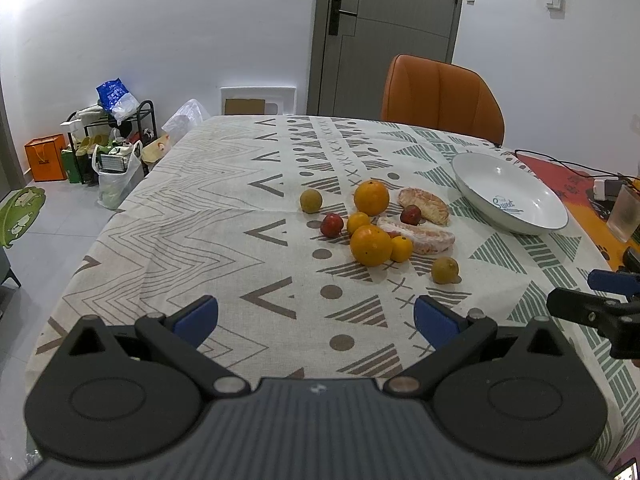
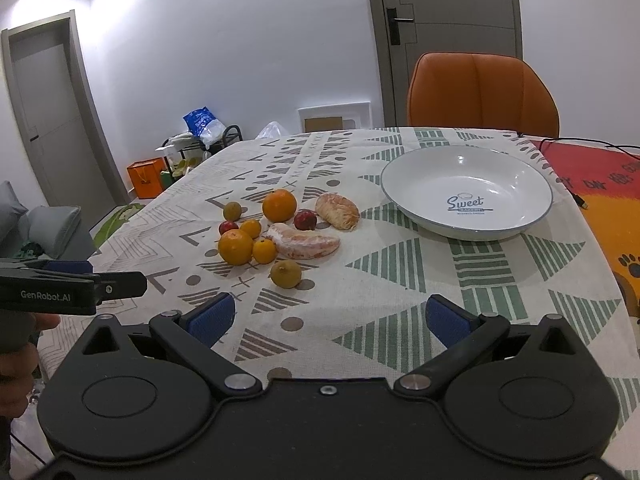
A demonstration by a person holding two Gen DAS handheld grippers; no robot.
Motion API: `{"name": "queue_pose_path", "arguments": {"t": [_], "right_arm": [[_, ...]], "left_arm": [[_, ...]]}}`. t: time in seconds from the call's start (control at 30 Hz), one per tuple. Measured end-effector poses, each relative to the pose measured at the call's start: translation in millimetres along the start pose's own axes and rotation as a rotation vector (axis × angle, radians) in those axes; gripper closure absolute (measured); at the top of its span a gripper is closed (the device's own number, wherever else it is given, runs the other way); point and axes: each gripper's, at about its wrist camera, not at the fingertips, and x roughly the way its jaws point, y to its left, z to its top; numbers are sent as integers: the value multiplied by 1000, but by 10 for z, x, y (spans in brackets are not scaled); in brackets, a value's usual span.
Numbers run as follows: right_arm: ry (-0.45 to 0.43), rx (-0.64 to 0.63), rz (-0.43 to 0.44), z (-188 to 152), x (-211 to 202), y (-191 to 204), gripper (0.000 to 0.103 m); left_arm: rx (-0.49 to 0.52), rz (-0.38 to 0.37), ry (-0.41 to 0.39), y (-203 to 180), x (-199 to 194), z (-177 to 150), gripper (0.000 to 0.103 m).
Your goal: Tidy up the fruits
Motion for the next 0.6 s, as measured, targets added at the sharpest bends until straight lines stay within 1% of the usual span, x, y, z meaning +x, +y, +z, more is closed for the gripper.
{"name": "queue_pose_path", "arguments": {"t": [0.6], "right_arm": [[4, -9, 6, 30, -8, 32, 0]], "left_arm": [[-4, 0, 0, 54, 10, -3, 0]]}}
